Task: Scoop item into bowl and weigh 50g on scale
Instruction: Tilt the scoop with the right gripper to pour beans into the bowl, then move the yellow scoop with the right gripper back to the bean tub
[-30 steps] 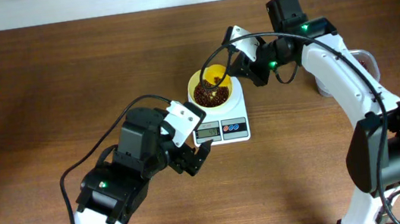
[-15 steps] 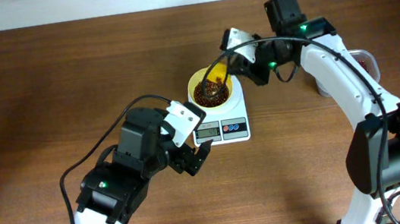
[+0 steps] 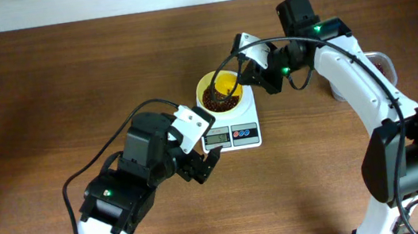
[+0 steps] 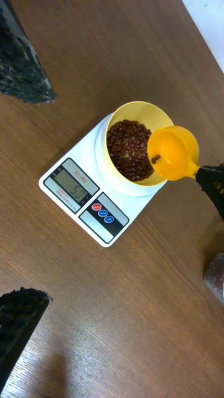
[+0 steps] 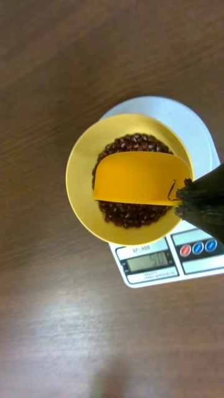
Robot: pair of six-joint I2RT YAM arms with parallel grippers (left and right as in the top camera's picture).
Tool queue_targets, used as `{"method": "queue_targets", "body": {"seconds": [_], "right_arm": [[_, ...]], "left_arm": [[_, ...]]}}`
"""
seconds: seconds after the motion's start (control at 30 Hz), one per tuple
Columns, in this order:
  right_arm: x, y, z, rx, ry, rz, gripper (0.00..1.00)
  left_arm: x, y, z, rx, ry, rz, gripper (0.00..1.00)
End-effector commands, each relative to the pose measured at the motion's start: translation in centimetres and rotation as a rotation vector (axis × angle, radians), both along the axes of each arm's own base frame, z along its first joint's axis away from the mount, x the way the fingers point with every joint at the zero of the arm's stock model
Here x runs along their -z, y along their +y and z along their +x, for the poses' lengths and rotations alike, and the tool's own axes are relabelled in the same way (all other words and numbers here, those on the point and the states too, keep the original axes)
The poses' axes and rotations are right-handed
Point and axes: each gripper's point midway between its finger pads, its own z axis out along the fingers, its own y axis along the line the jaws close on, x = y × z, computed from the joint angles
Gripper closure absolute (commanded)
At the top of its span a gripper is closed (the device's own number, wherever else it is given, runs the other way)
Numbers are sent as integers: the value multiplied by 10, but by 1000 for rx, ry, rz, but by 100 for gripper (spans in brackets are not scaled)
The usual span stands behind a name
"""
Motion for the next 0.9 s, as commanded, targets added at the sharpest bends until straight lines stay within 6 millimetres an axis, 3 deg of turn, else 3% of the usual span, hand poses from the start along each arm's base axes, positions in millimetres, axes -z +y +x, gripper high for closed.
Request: {"method": "queue_targets", "body": {"seconds": [0.0, 0.27, 0.5, 0.6, 0.7, 0.87], "right_arm": [[-27, 11, -8, 9, 27, 82, 96], [-34, 12, -6, 67, 85, 110, 96], [-67, 5, -3, 128, 155, 190, 96], [-77, -9, -1, 167, 178, 192, 96], [-79, -28, 8, 314, 295, 217, 96], [-79, -74, 23, 534, 424, 263, 96]], "left_arm": [[-1, 0, -2, 9, -2, -8, 1], [-1, 0, -2, 9, -2, -8, 1], [-1, 0, -2, 9, -2, -8, 1], [-1, 0, -2, 9, -2, -8, 1], [-1, 0, -2, 8, -2, -8, 1], [-1, 0, -2, 9, -2, -8, 1]]}}
